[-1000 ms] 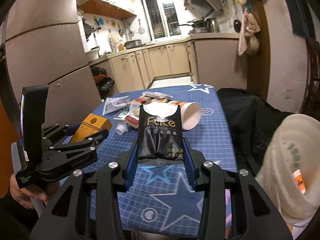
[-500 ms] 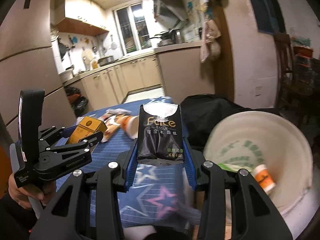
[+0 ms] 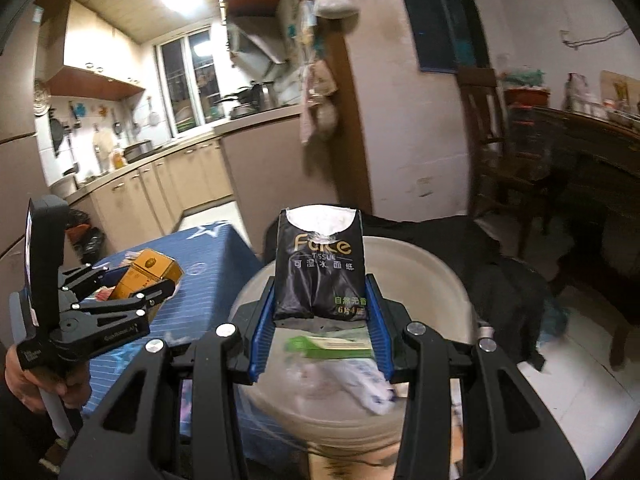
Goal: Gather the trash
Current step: 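Carry the cigarette pack and tissue pack with both tools over the white bucket, then open both tools to drop the packs into the bucket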
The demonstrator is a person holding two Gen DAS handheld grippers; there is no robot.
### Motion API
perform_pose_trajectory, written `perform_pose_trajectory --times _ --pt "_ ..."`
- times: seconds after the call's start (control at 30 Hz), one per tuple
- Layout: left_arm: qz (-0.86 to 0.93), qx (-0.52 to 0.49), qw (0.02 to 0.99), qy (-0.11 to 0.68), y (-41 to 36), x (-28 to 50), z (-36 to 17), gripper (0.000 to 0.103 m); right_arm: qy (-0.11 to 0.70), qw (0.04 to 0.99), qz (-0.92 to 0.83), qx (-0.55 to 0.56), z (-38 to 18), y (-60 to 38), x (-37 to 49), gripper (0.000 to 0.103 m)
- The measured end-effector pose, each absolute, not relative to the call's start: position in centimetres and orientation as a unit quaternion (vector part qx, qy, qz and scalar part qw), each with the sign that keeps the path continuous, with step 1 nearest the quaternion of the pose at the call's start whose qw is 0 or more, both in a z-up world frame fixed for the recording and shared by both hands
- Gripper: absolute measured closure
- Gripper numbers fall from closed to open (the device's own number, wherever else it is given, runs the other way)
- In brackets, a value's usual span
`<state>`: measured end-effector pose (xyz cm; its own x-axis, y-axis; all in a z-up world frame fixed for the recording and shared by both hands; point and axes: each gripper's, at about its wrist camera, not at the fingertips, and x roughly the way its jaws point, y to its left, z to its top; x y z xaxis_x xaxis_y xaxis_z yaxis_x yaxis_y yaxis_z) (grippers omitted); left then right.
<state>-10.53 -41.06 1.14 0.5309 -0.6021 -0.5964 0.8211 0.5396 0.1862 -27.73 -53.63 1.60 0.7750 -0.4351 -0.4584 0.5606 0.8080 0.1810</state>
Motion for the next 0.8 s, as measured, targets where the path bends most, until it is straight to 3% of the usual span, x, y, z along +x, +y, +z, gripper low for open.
perform_pose_trajectory --times 0.67,0.8 --pt "-0.554 0.210 0.759 0.271 -50.8 -11.0 0.2 0.046 0.265 0.898 -0.315 0.155 -1.2 -57.9 -26.2 0.063" --pt "-0.547 0.220 0.763 0.265 -51.6 -10.8 -0.1 0.045 0.278 0.895 -0.315 0.153 -1.5 -58.3 -25.2 0.059"
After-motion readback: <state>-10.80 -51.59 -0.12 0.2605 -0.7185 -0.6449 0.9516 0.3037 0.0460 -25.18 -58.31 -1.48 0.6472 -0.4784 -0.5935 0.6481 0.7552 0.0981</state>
